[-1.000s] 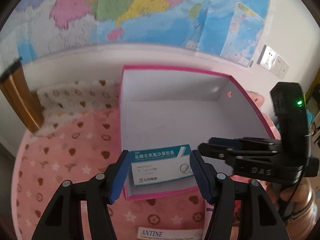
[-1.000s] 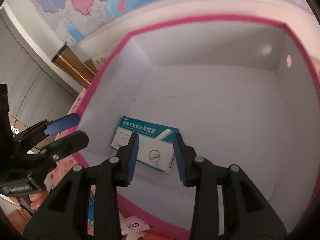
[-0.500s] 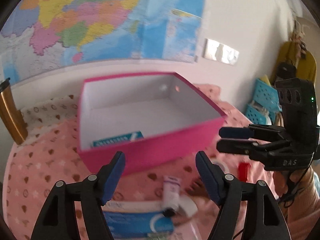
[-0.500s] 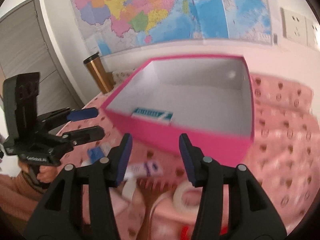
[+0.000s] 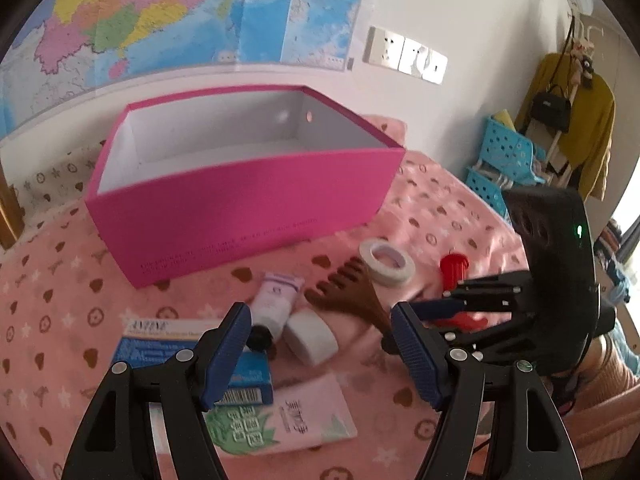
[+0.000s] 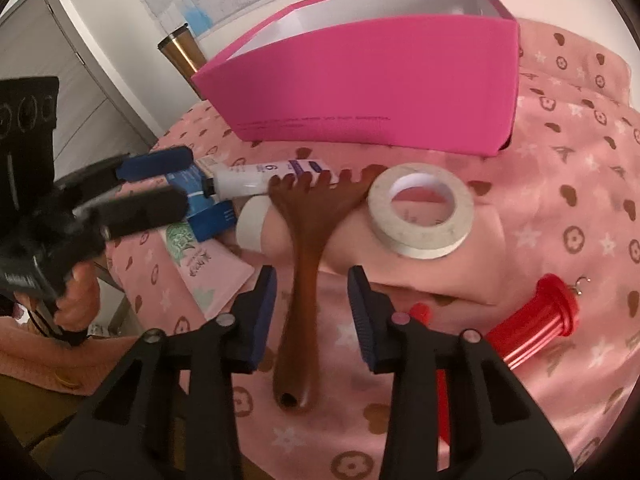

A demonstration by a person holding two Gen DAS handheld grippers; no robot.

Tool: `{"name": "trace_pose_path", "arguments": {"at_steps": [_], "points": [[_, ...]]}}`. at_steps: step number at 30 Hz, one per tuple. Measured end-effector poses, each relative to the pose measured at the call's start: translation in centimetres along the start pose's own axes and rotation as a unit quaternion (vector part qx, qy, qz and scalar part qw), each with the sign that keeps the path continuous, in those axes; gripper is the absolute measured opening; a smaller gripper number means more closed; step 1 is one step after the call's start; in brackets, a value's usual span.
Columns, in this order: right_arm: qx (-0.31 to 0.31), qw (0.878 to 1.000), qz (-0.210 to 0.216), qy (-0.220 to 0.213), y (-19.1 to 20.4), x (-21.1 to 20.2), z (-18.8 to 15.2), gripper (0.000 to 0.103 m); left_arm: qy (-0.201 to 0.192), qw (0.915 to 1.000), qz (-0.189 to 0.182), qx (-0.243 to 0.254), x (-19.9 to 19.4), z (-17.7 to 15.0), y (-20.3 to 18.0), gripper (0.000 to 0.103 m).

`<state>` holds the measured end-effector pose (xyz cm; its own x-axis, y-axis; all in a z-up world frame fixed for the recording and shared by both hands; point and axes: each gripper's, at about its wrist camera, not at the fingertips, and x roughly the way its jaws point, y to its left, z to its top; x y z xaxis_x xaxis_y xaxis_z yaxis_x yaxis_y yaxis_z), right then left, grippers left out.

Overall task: Organize rigid objects
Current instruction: 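Grasp the brown wooden back scratcher handle with the right gripper, then lower the back scratcher into the magenta box and release it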

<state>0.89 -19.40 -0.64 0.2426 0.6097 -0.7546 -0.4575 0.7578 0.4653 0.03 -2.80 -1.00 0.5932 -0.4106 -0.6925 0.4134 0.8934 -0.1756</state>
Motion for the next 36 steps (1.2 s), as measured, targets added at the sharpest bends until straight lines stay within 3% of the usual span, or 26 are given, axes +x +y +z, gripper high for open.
{"name": "trace_pose_path", "arguments": {"at_steps": [8,11,13,27,32,36], "points": [[-0.005,1.000,0.012,0.018,1.3,1.4,0.6,0.034,0.010,0.9999,-0.009,-0.005,-0.3,-1.1,0.1,0.074],[0.012,1.000,0.015,0.022,0.7,2.2,0.4,0.018,0.018,0.9998,-0.011,-0.005,-0.1,-1.5,0.1,0.074],[0.028,0.999,0.028,0.018,0.3,2.3,0.5,0.016,0.022,0.9997,-0.014,-0.003,0.0,-1.7,0.0,0.074],[0.053,0.995,0.073,-0.034,-0.3,-0.5,0.9,0.012,0.048,0.9928,-0.110,0.007,1.6,-1.9,-2.0,0.074],[0.058,0.993,0.089,-0.050,-0.5,-1.2,1.3,0.012,0.055,0.9922,-0.111,0.017,2.9,-1.2,-2.7,0.072],[0.055,0.992,0.093,-0.066,-0.3,-1.7,1.8,0.012,0.056,0.9925,-0.107,0.019,3.8,-0.4,-2.8,0.061]]}}
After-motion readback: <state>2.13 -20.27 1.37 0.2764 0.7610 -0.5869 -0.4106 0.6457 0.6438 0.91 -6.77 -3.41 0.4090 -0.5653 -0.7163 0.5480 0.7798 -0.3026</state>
